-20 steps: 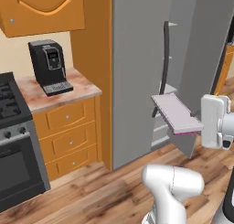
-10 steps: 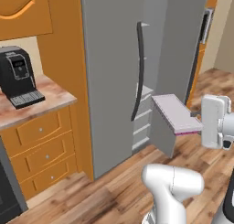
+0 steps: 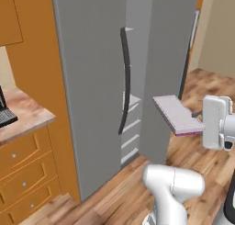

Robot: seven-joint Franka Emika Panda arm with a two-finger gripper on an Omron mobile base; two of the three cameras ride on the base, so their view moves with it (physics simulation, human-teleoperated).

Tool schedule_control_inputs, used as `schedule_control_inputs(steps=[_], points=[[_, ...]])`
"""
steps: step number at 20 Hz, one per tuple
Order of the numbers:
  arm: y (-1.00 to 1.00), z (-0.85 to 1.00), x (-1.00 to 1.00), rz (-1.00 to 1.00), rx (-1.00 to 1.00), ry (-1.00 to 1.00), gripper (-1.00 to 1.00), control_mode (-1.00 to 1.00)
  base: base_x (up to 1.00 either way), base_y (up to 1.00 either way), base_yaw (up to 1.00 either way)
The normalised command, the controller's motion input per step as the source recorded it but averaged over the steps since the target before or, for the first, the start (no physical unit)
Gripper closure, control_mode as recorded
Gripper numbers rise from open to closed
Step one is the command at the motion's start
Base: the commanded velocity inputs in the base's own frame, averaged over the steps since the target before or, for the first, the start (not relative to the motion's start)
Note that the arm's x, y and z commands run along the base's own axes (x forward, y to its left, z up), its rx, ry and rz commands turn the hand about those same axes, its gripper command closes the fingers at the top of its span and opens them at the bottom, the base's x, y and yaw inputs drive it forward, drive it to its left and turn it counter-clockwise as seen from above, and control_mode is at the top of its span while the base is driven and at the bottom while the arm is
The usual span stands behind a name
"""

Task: The ice cube tray has been filled with water. Take the tray and place it in the freezer to make ice. Close the freezer door after placing the tray.

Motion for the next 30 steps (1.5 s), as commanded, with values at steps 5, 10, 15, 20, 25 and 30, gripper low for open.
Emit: schedule_control_inputs(steps=[5,10,15,20,25,30], points=[[0.00,0.00,0.00,0.00,0.00,0.00,1.00,1.00,0.77,-0.17,-0.11],[0.00,0.00,0.00,0.00,0.00,0.00,1.00,1.00,0.63,-0.13,0.01],[0.00,0.00,0.00,0.00,0.00,0.00,1.00,1.00,0.44,-0.31,0.13],[0.00,0.00,0.00,0.00,0.00,0.00,1.00,1.00,0.41,-0.42,0.19],[0.00,0.00,0.00,0.00,0.00,0.00,1.00,1.00,0.67,-0.23,0.20],[0.00,0.00,0.00,0.00,0.00,0.00,1.00,1.00,0.78,-0.04,0.21]])
